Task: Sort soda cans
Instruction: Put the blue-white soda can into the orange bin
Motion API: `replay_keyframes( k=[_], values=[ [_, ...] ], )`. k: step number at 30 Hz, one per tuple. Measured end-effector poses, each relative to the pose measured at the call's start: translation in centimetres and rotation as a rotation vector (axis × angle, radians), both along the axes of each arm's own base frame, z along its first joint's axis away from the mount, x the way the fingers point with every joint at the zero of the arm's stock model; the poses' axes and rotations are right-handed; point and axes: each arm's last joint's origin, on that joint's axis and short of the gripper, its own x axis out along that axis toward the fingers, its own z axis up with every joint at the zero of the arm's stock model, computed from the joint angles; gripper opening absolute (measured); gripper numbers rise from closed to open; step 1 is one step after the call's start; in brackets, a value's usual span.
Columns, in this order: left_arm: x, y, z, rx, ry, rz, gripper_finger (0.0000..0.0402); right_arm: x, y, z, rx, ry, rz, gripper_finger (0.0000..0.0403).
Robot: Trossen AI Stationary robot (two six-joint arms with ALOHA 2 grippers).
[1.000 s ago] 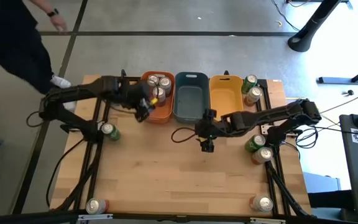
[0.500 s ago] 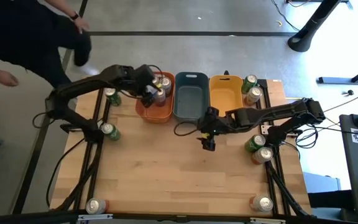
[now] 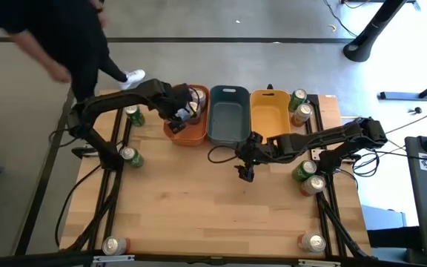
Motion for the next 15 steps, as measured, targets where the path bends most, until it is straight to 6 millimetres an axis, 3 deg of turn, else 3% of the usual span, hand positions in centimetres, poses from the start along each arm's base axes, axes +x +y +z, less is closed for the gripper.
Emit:
replay_keyframes(
  k=[10,15],
  values=[
    [-1.5,-0.6,0.9,-0.024,0.036,-0.001,0.0292,0.7,0.1,0.5,0.008,-0.085,0.005,0.0362],
    [-1.5,-2.2,1.8,-0.021,0.009,-0.105,0.0292,1.9,0.1,1.3,-0.045,-0.235,-0.028,0.0362]
  ],
)
